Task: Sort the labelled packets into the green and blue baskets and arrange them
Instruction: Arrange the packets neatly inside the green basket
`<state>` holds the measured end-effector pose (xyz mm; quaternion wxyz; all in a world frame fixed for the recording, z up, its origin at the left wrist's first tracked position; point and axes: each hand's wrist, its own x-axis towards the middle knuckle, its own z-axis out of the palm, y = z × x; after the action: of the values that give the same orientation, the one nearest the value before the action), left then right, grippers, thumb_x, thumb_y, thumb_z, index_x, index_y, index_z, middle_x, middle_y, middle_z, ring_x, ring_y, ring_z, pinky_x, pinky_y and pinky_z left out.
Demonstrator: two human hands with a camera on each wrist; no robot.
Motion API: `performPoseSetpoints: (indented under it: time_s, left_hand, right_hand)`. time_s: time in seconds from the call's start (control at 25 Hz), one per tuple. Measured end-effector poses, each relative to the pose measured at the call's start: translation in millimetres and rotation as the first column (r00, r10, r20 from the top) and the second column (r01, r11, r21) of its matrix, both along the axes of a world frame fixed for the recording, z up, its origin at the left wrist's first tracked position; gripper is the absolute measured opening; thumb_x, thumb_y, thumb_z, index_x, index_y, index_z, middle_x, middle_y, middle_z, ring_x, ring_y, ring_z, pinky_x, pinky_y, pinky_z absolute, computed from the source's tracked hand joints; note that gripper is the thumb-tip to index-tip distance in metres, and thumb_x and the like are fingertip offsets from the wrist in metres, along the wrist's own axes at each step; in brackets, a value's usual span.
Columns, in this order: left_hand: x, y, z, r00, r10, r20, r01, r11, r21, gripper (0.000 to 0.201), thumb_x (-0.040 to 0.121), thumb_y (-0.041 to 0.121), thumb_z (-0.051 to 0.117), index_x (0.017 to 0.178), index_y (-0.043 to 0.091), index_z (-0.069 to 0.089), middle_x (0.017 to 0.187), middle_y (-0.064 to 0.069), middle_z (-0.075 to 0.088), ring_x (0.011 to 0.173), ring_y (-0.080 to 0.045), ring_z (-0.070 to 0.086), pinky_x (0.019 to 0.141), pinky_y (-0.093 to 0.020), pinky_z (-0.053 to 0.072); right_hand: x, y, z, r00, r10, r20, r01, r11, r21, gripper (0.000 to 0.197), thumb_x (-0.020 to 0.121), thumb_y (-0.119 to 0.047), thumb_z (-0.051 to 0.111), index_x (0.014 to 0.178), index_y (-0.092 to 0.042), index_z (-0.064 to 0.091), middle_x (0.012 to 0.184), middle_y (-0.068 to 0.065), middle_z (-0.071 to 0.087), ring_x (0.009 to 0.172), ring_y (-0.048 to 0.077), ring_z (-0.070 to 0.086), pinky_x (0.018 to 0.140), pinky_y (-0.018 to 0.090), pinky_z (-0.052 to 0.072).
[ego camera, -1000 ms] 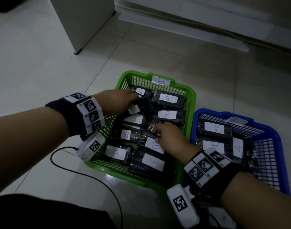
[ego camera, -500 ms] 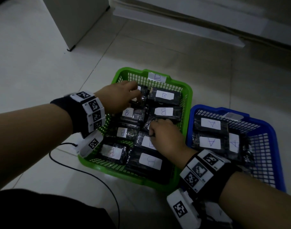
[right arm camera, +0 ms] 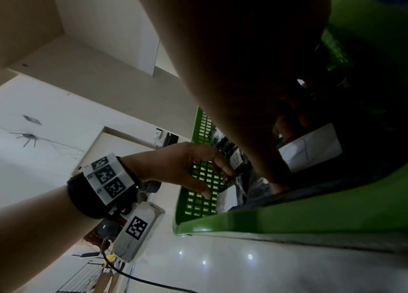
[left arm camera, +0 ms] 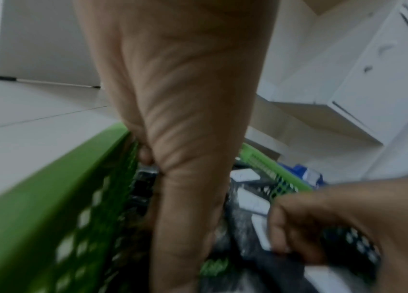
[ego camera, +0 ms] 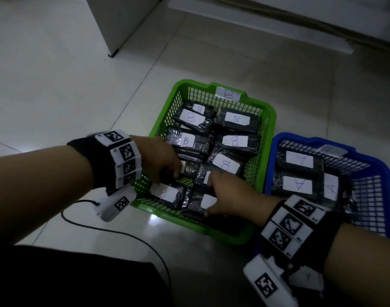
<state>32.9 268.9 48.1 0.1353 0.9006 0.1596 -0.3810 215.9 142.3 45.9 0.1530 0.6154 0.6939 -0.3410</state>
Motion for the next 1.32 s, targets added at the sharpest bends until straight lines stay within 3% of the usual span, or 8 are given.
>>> performPoseSetpoints:
  time_s: [0.12,0.28,0.44,0.56,0.72,0.96,1.2,1.32]
  left_hand:
    - [-2,-11,-8,0.995,-0.094,-0.024,0.097,0.982,0.162,0.046,0.08,0.054,0.058,0.123,0.036,0.054,0.121,0.012,0.058,0.119,-0.016,0.046,0.098,-0.035,0.032]
    - [-4,-5,-5,0.988,-0.117,0.098,0.081,0.946,0.313,0.029,0.091,0.044,0.046,0.114,0.03,0.058,0.123,0.01,0.056,0.121,-0.016,0.044,0.095,-0.036,0.031]
    - [-14,12,17,0.877,0.146,0.457,-0.266,0.941,0.209,0.023,0.092,0.029,0.046,0.112,0.025,0.058,0.113,0.005,0.057,0.103,-0.017,0.055,0.085,-0.032,0.042]
    - [-21,16,29,0.754,0.329,0.569,-0.426,0.904,0.042,0.022,0.089,0.022,0.052,0.109,0.023,0.061,0.104,0.003,0.063,0.09,-0.018,0.06,0.081,-0.032,0.048]
    - [-31,4,24,0.874,0.2,0.443,-0.274,0.956,0.107,0.019,0.082,0.041,0.061,0.099,0.033,0.058,0.086,0.018,0.063,0.087,-0.008,0.061,0.094,-0.03,0.033]
    - [-22,-19,7,0.963,0.053,0.263,-0.097,0.982,0.16,0.062,0.072,0.062,0.063,0.123,0.035,0.04,0.119,0.008,0.054,0.113,-0.015,0.047,0.098,-0.033,0.024]
    - [-17,-10,2,0.984,-0.033,0.175,0.006,0.988,0.152,0.037,0.086,0.054,0.052,0.121,0.043,0.049,0.119,0.021,0.057,0.12,-0.011,0.034,0.091,-0.034,0.016]
    - [-15,-4,5,0.992,0.015,0.126,-0.025,0.997,0.078,0.03,0.091,0.047,0.047,0.12,0.043,0.051,0.121,0.025,0.053,0.122,-0.009,0.029,0.098,-0.036,0.017]
  right_hand:
    - [-4,0,-2,1.0,0.011,0.022,-0.01,0.999,-0.043,0.074,0.067,-0.045,0.08,0.121,-0.007,0.047,0.122,0.014,0.049,0.116,0.028,0.044,0.092,0.032,0.043]
    - [-2,17,13,0.996,-0.033,-0.088,0.03,0.999,-0.039,0.045,0.077,-0.028,0.075,0.112,-0.009,0.053,0.112,0.007,0.059,0.104,0.023,0.054,0.079,0.029,0.042]
    - [-14,43,18,0.878,-0.262,-0.401,0.307,0.95,0.052,0.031,0.077,-0.027,0.076,0.102,-0.021,0.058,0.085,-0.009,0.056,0.082,0.012,0.055,0.065,0.021,0.04]
    - [-46,47,-1,0.851,-0.209,-0.481,0.247,0.969,0.016,0.036,0.085,-0.015,0.066,0.119,-0.017,0.059,0.094,-0.002,0.064,0.085,0.012,0.057,0.063,0.012,0.041]
    - [-52,39,-18,0.855,-0.192,-0.482,0.207,0.978,-0.024,0.044,0.089,-0.014,0.059,0.133,-0.016,0.054,0.133,0.004,0.058,0.119,0.017,0.055,0.085,0.012,0.036]
    - [-13,32,-14,0.941,-0.099,-0.323,0.131,0.988,0.08,0.04,0.087,-0.008,0.055,0.118,-0.031,0.065,0.123,-0.001,0.065,0.1,0.018,0.065,0.086,0.026,0.052]
    - [-15,19,-18,0.967,0.109,-0.23,-0.084,0.99,0.116,0.05,0.083,-0.011,0.063,0.131,-0.021,0.054,0.13,0.004,0.054,0.116,0.023,0.052,0.087,0.023,0.04]
    - [-22,19,-25,0.973,0.182,-0.139,-0.163,0.977,0.137,0.032,0.084,-0.01,0.061,0.116,-0.004,0.06,0.123,0.011,0.044,0.105,0.029,0.053,0.078,0.03,0.045]
